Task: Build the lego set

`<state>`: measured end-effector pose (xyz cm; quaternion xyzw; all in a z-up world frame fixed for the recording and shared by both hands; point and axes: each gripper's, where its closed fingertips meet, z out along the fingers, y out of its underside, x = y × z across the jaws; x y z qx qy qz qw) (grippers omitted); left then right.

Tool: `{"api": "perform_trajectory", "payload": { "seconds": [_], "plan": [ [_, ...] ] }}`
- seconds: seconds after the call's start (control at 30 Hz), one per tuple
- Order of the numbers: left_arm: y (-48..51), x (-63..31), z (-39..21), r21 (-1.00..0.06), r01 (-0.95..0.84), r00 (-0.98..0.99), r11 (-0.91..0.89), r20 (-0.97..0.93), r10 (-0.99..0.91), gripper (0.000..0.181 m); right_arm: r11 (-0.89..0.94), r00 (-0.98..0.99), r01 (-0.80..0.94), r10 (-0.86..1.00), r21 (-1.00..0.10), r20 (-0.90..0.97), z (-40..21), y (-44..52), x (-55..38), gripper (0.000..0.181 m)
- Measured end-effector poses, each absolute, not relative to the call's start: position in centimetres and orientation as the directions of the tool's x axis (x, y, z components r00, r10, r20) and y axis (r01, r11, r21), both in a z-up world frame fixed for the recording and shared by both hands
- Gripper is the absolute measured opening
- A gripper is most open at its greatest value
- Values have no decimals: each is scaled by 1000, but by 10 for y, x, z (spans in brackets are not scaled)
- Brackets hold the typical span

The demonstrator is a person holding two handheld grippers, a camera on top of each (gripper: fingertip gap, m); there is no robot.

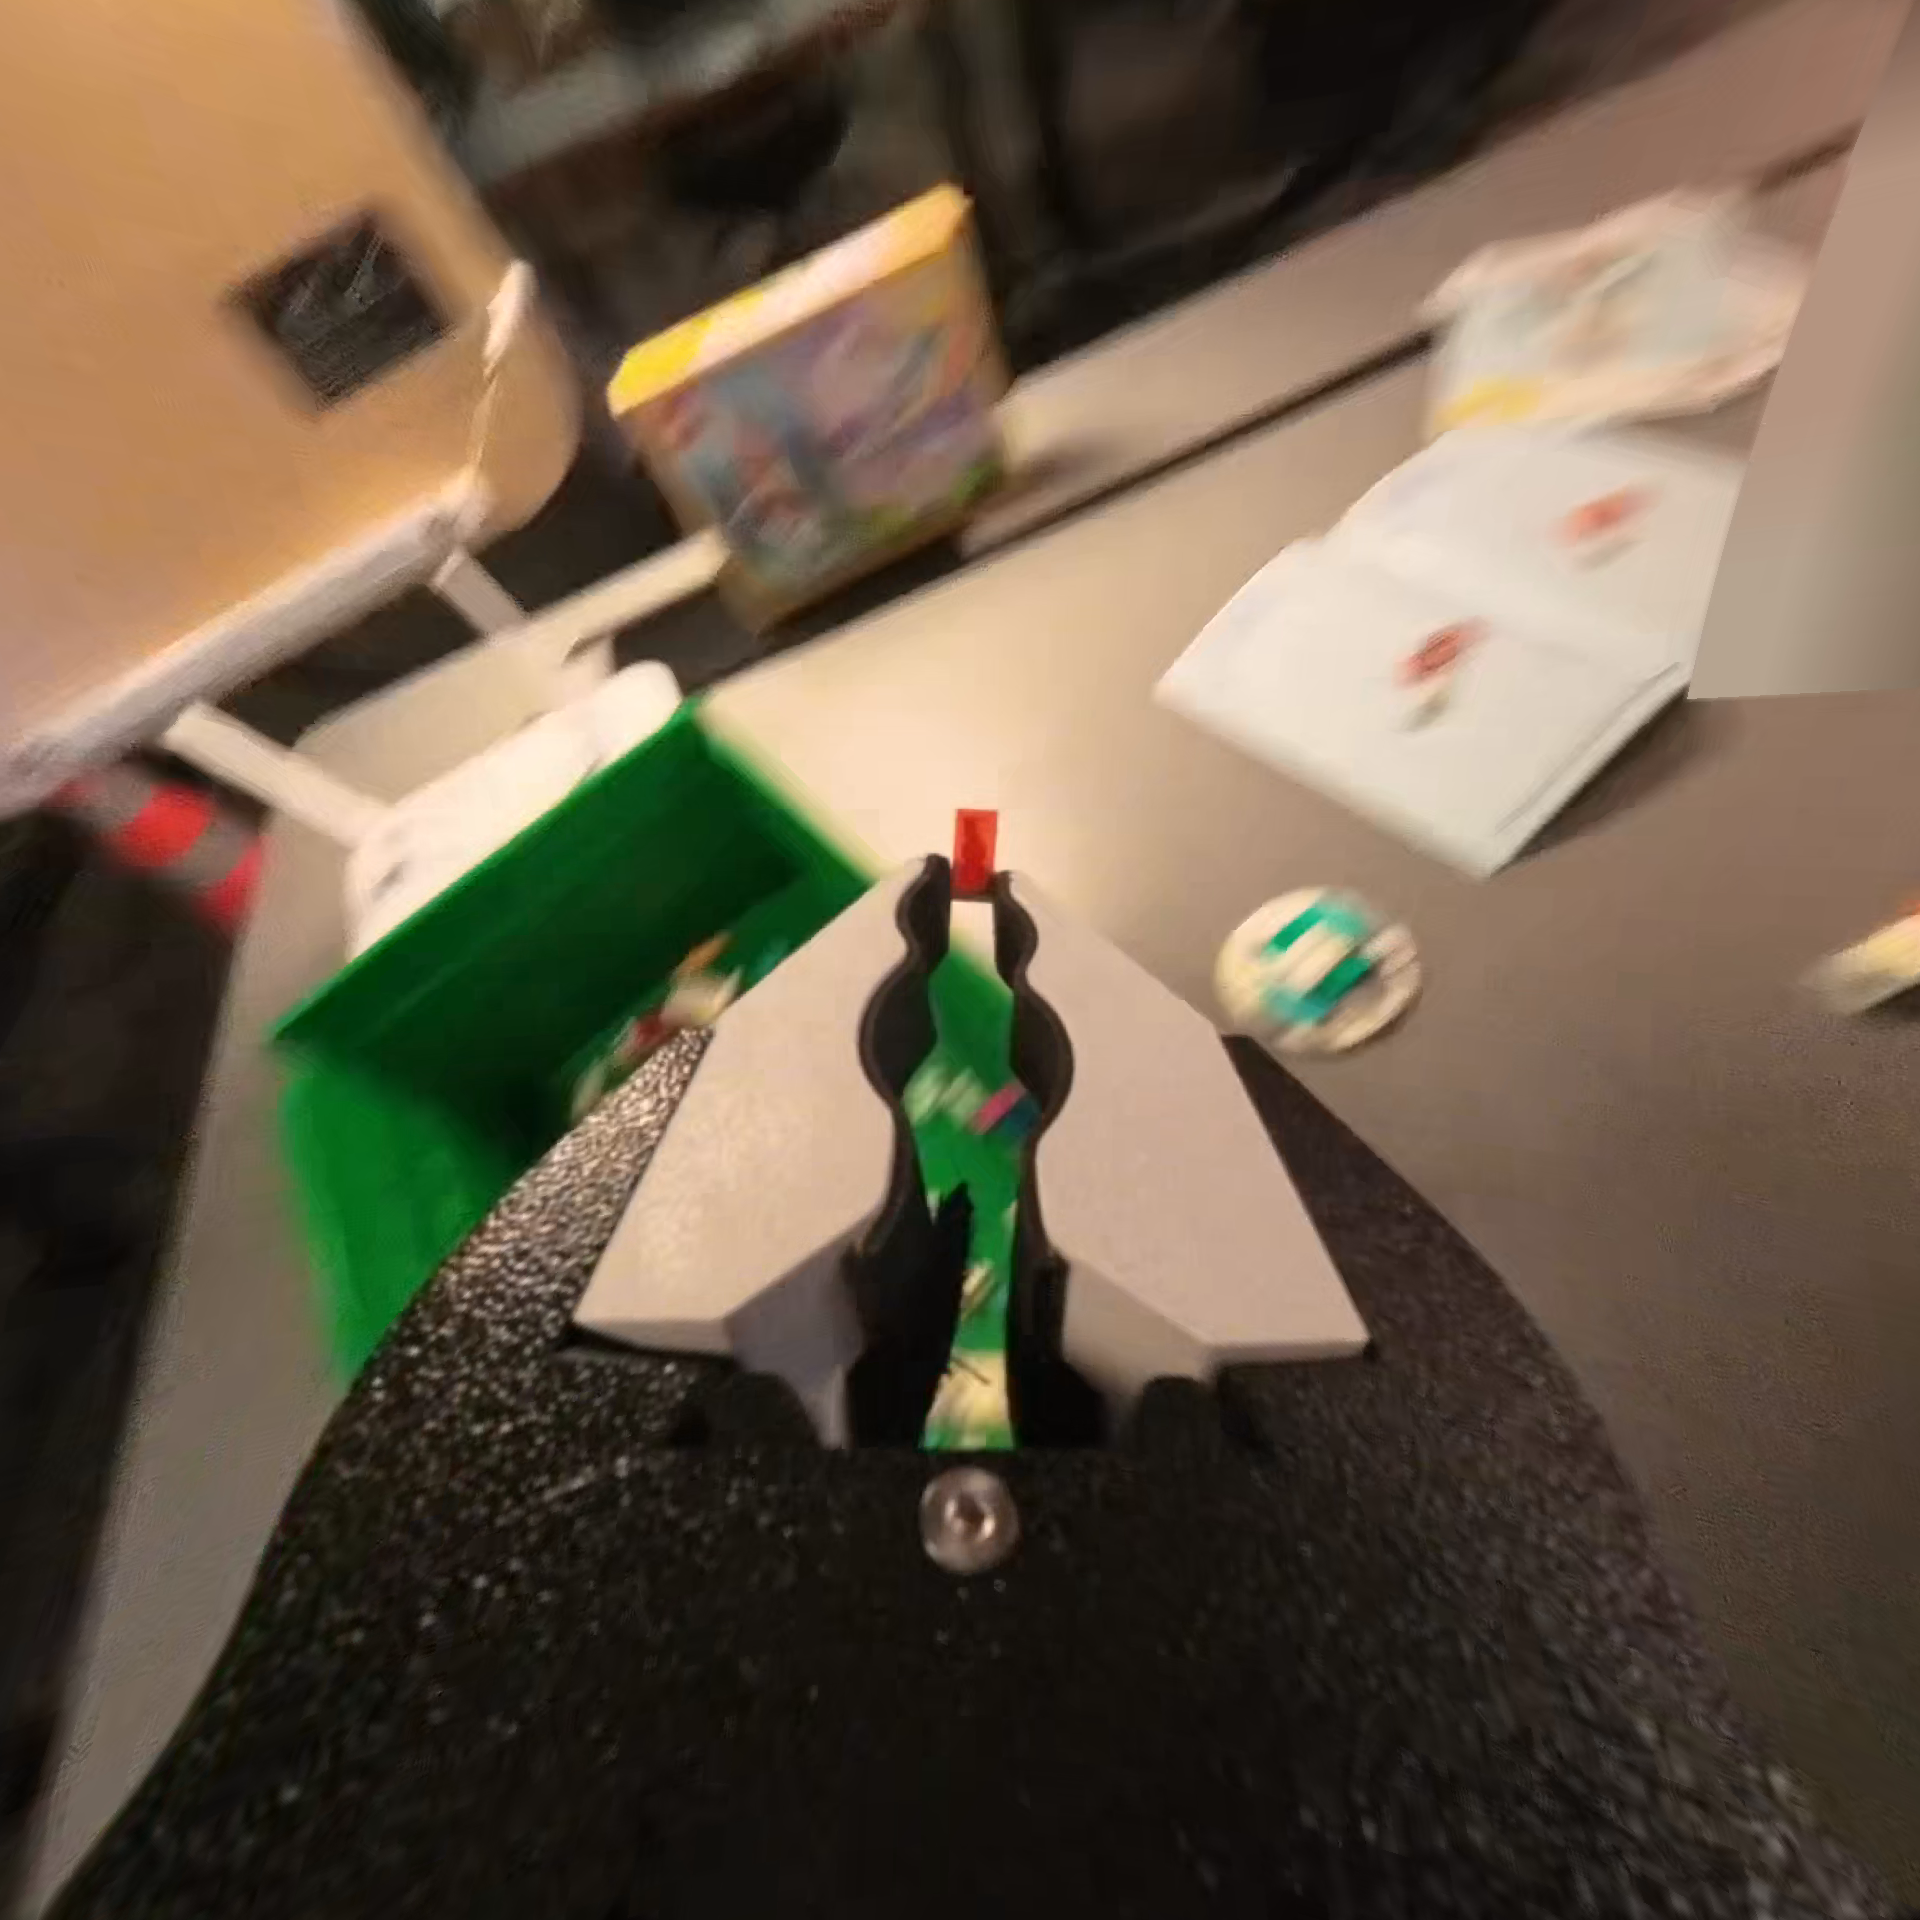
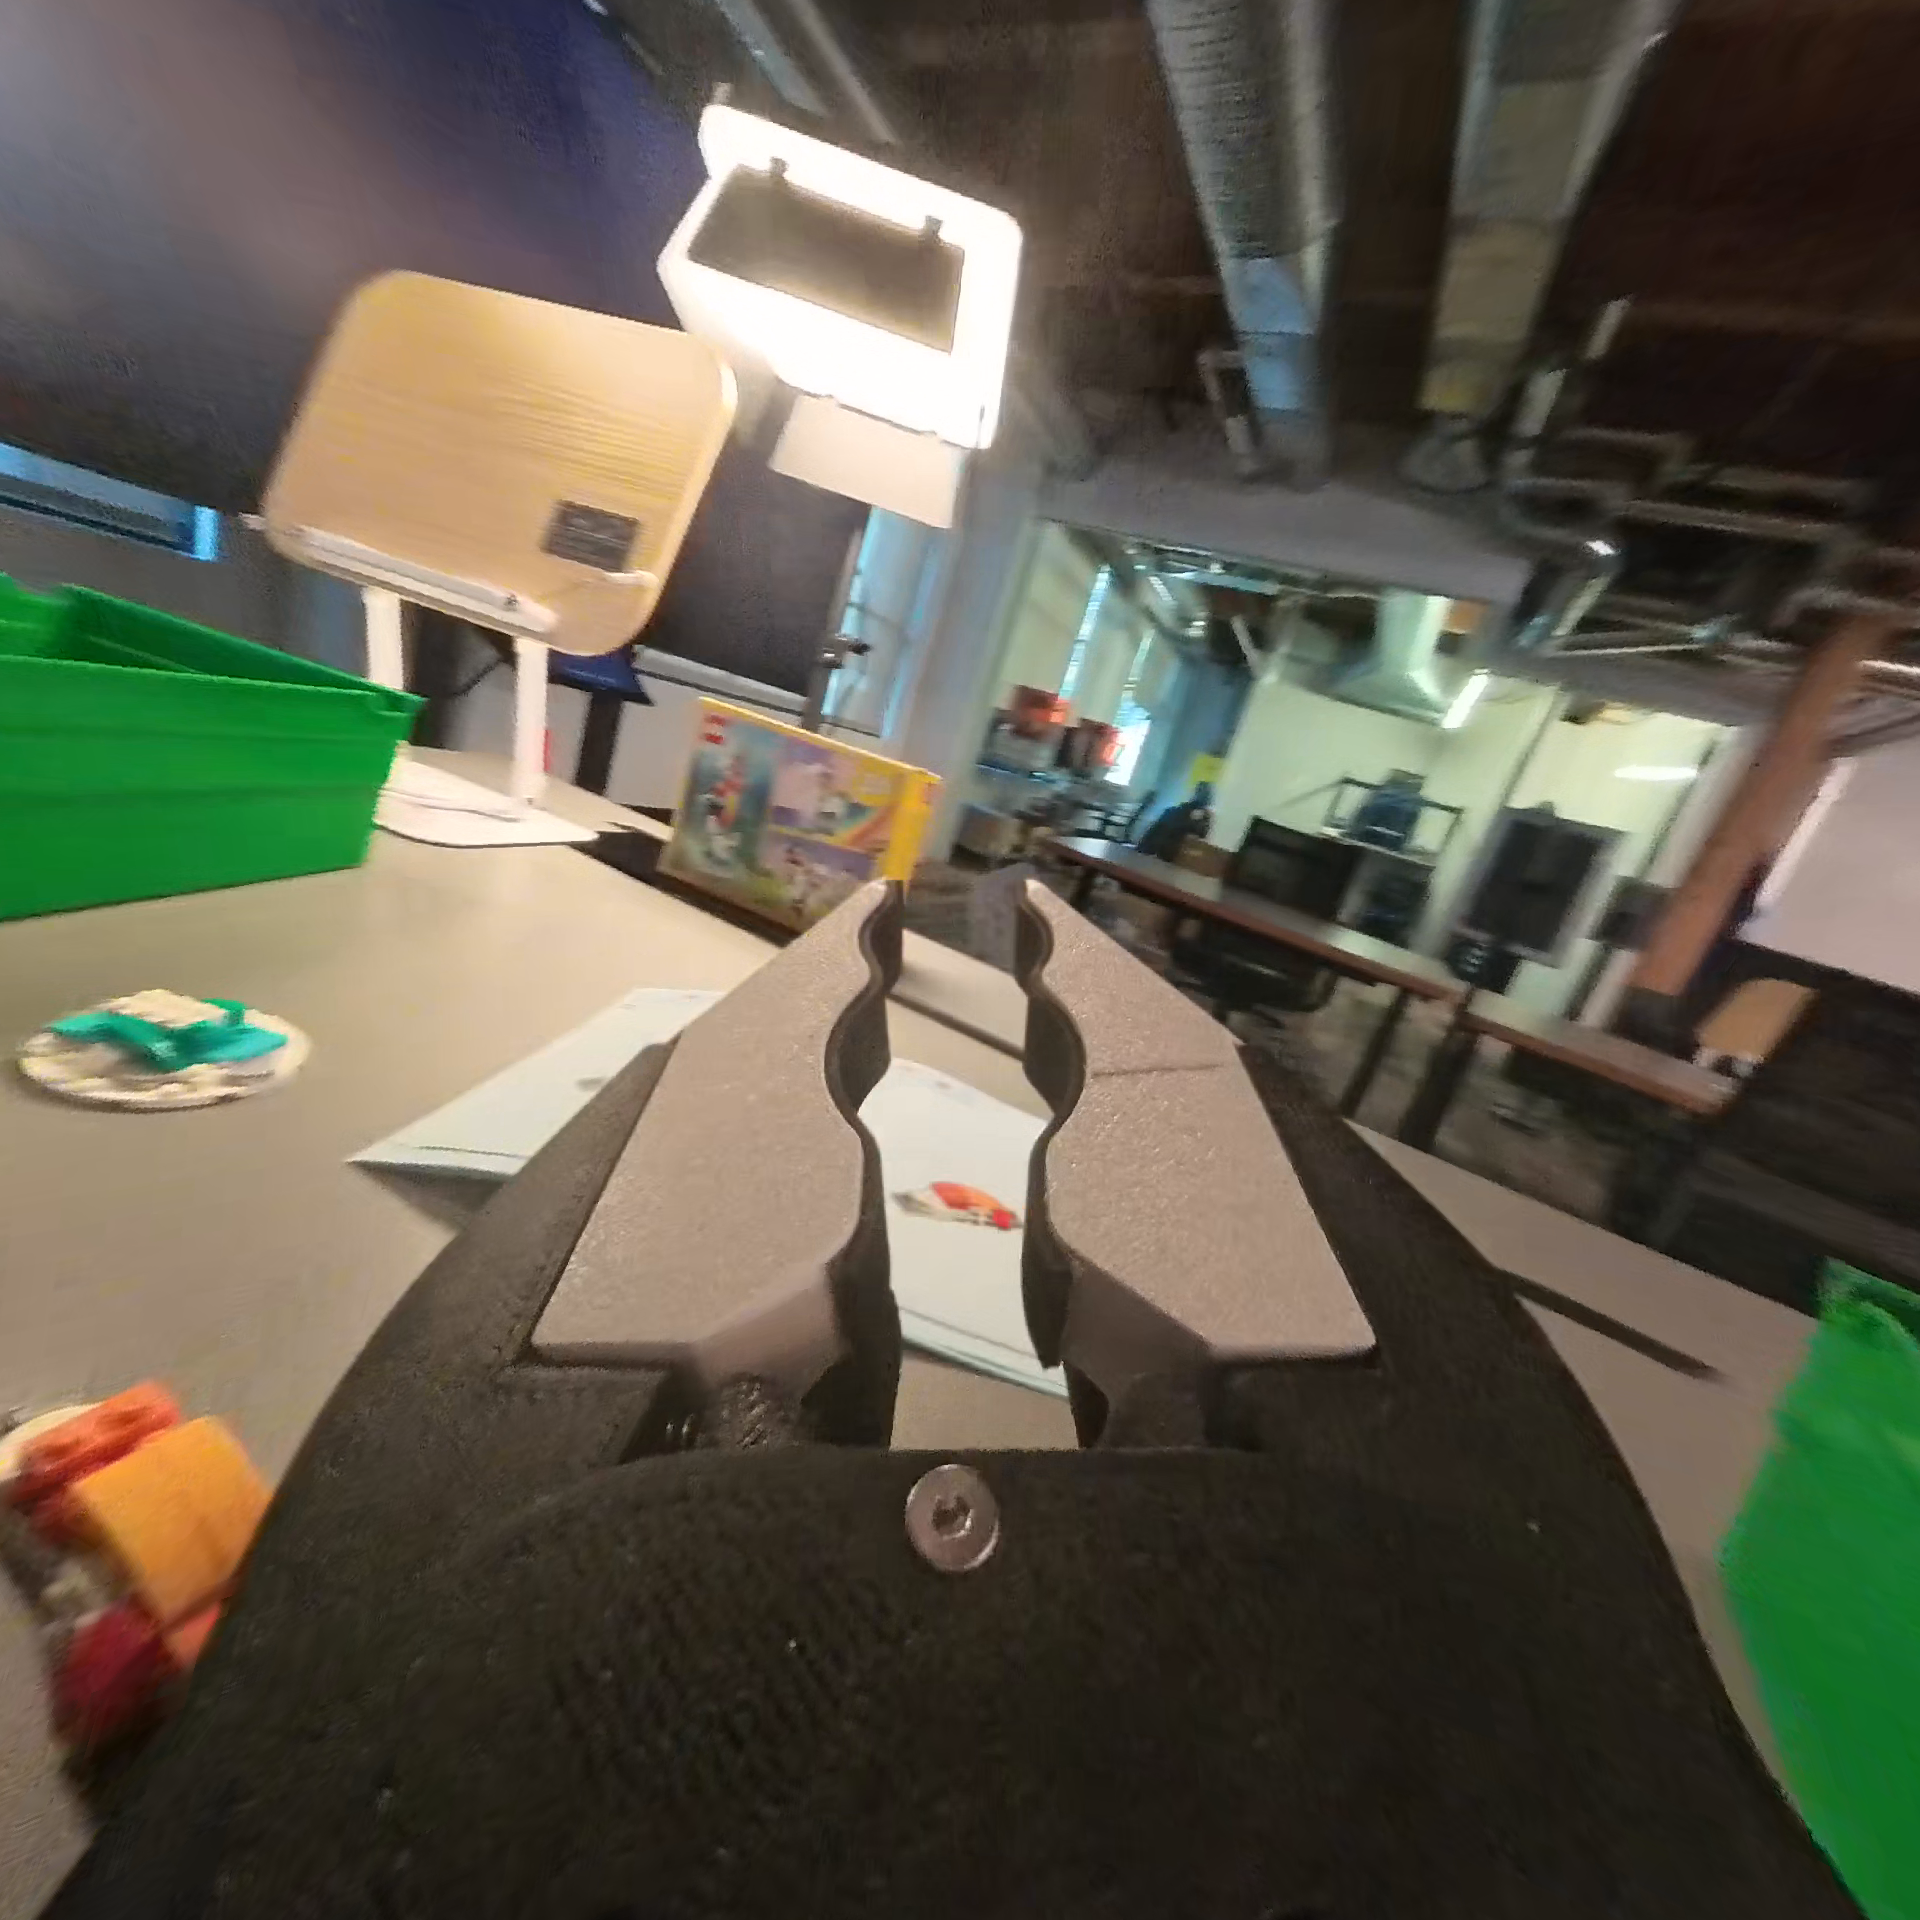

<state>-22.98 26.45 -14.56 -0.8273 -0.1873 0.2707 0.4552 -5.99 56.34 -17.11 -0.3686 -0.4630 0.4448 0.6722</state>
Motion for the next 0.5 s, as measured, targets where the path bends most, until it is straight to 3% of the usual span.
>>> {"api": "perform_trajectory", "payload": {
  "seconds": [0.17, 0.3, 0.5],
  "plan": [
    [178, -257, -206, -577, 299, 749, -760, -351, 562, 6, 391, 255, -195, 906, -899, 339, -183, 578, -63, 18],
    [150, -269, -240, -399, 293, 815, -869, -371, 446, 6, 407, 303, -126, 884, -905, 356, -193, 589, -69, 18],
    [137, -251, -276, -202, 337, 933, -919, -60, 356, 6, 450, 358, -42, 840, -892, 407, -201, 598, -73, 17]
  ]
}}
